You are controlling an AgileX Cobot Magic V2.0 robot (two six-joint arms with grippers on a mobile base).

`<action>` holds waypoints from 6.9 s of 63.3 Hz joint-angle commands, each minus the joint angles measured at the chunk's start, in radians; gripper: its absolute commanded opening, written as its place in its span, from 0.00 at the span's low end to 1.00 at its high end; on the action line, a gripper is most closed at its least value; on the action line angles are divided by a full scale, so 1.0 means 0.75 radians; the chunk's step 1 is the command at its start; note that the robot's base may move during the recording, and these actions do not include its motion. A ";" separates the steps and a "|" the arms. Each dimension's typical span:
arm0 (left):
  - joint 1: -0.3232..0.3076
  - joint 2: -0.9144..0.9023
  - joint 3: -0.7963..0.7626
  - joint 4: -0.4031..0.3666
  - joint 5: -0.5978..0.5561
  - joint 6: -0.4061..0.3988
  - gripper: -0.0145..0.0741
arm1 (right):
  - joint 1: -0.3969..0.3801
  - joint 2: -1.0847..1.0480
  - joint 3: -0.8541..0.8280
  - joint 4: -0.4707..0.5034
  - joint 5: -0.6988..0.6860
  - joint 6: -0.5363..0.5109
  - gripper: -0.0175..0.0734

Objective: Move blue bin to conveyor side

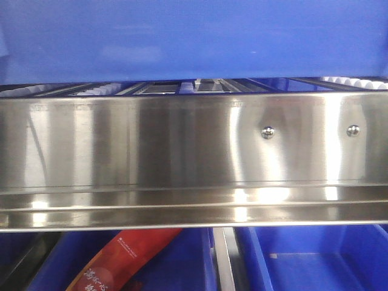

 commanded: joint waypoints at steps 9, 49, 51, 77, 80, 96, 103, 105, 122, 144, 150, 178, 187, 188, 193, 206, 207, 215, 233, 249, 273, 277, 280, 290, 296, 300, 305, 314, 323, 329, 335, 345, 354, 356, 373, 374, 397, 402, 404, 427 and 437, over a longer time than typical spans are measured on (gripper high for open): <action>-0.010 -0.031 -0.018 -0.022 -0.108 0.023 0.14 | -0.001 -0.028 -0.019 -0.016 -0.126 -0.012 0.11; -0.010 -0.031 -0.018 -0.023 -0.132 0.023 0.14 | -0.001 -0.028 -0.019 -0.016 -0.136 -0.012 0.11; -0.010 -0.031 -0.018 -0.023 -0.132 0.023 0.14 | -0.001 -0.028 -0.019 -0.016 -0.136 -0.012 0.11; -0.010 -0.031 -0.018 -0.023 -0.132 0.023 0.14 | -0.001 -0.028 -0.019 -0.016 -0.136 -0.012 0.11; -0.010 -0.031 -0.018 -0.023 -0.132 0.023 0.14 | -0.001 -0.028 -0.019 -0.016 -0.136 -0.012 0.11; -0.010 -0.031 -0.018 -0.023 -0.132 0.023 0.14 | -0.001 -0.028 -0.019 -0.016 -0.145 -0.012 0.11; -0.010 -0.031 -0.018 -0.023 -0.132 0.023 0.14 | -0.001 -0.028 -0.019 -0.016 -0.155 -0.012 0.11; -0.010 -0.031 -0.018 -0.023 -0.132 0.023 0.14 | -0.001 -0.028 -0.019 -0.016 -0.158 -0.012 0.11; -0.010 -0.031 -0.018 -0.023 -0.132 0.023 0.14 | -0.001 -0.028 -0.019 -0.016 -0.158 -0.012 0.11; -0.010 -0.031 -0.018 -0.023 -0.132 0.023 0.14 | -0.001 -0.028 -0.019 -0.016 -0.166 -0.012 0.11; -0.010 -0.031 -0.018 -0.023 -0.132 0.023 0.14 | -0.001 -0.028 -0.019 -0.016 -0.166 -0.012 0.11; -0.010 -0.031 -0.018 -0.023 -0.166 0.023 0.14 | -0.001 -0.028 -0.019 -0.016 -0.166 -0.012 0.11; -0.010 -0.031 -0.018 -0.023 -0.169 0.023 0.14 | -0.001 -0.028 -0.019 -0.016 -0.166 -0.012 0.11; -0.010 -0.031 -0.018 -0.023 -0.169 0.023 0.14 | -0.001 -0.028 -0.019 -0.016 -0.166 -0.012 0.11; -0.010 -0.031 -0.018 -0.023 -0.172 0.023 0.14 | -0.001 -0.028 -0.019 -0.016 -0.166 -0.012 0.11; -0.010 -0.031 -0.018 -0.023 -0.174 0.023 0.14 | -0.001 -0.028 -0.019 -0.016 -0.166 -0.012 0.11; -0.010 -0.031 -0.018 -0.023 -0.177 0.023 0.14 | -0.001 -0.028 -0.019 -0.016 -0.166 -0.012 0.11; -0.010 -0.031 -0.018 -0.023 -0.177 0.023 0.14 | -0.001 -0.028 -0.019 -0.016 -0.166 -0.012 0.11; -0.010 -0.031 -0.018 -0.023 -0.185 0.023 0.14 | -0.001 -0.028 -0.019 -0.016 -0.166 -0.012 0.11; -0.010 -0.031 -0.018 -0.023 -0.189 0.023 0.14 | -0.001 -0.028 -0.019 -0.016 -0.166 -0.012 0.11; -0.010 -0.031 -0.018 -0.023 -0.189 0.023 0.14 | -0.001 -0.028 -0.019 -0.016 -0.166 -0.012 0.11; -0.010 -0.031 -0.018 -0.023 -0.189 0.023 0.14 | -0.001 -0.028 -0.019 -0.016 -0.166 -0.012 0.11; -0.010 -0.031 -0.018 -0.023 -0.189 0.023 0.14 | -0.001 -0.028 -0.019 -0.016 -0.166 -0.012 0.11; -0.010 -0.031 -0.018 -0.023 -0.189 0.023 0.14 | -0.001 -0.028 -0.019 -0.016 -0.166 -0.012 0.11; -0.010 -0.031 -0.018 -0.023 -0.189 0.023 0.14 | -0.001 -0.028 -0.019 -0.016 -0.166 -0.012 0.11; -0.010 -0.031 -0.018 -0.023 -0.189 0.023 0.14 | -0.001 -0.028 -0.019 -0.016 -0.166 -0.012 0.11; -0.010 -0.031 -0.018 -0.023 -0.189 0.023 0.14 | -0.001 -0.028 -0.019 -0.016 -0.166 -0.012 0.11; -0.010 -0.031 -0.018 -0.023 -0.189 0.023 0.14 | -0.001 -0.028 -0.019 -0.016 -0.166 -0.012 0.11; -0.010 -0.031 -0.018 -0.023 -0.189 0.023 0.14 | -0.001 -0.028 -0.019 -0.016 -0.166 -0.012 0.11; -0.010 -0.031 -0.018 -0.023 -0.189 0.023 0.14 | -0.001 -0.028 -0.019 -0.016 -0.166 -0.012 0.11; -0.010 -0.031 -0.018 -0.023 -0.189 0.023 0.14 | -0.001 -0.028 -0.019 -0.016 -0.166 -0.012 0.11; -0.010 -0.031 -0.018 -0.023 -0.189 0.023 0.14 | -0.001 -0.028 -0.019 -0.016 -0.166 -0.012 0.11; -0.010 -0.031 -0.018 -0.023 -0.189 0.023 0.14 | -0.001 -0.028 -0.019 -0.016 -0.166 -0.012 0.11; -0.010 -0.031 -0.018 -0.023 -0.189 0.023 0.14 | -0.001 -0.028 -0.019 -0.016 -0.166 -0.012 0.11; -0.010 -0.031 -0.018 -0.023 -0.189 0.023 0.14 | -0.001 -0.028 -0.019 -0.016 -0.166 -0.012 0.11; -0.010 -0.031 -0.018 -0.023 -0.189 0.023 0.14 | -0.001 -0.028 -0.019 -0.016 -0.166 -0.012 0.11; -0.010 -0.031 -0.018 -0.023 -0.189 0.023 0.14 | -0.001 -0.028 -0.019 -0.016 -0.166 -0.012 0.11; -0.010 -0.031 -0.018 -0.023 -0.189 0.023 0.14 | -0.001 -0.028 -0.019 -0.016 -0.166 -0.012 0.11; -0.010 -0.031 -0.018 -0.023 -0.189 0.023 0.14 | -0.001 -0.028 -0.019 -0.016 -0.166 -0.012 0.11; -0.010 -0.031 -0.018 -0.020 -0.189 0.023 0.14 | -0.001 -0.028 -0.019 -0.016 -0.166 -0.012 0.11; -0.010 -0.031 -0.018 -0.020 -0.189 0.023 0.14 | -0.001 -0.028 -0.019 -0.016 -0.166 -0.012 0.11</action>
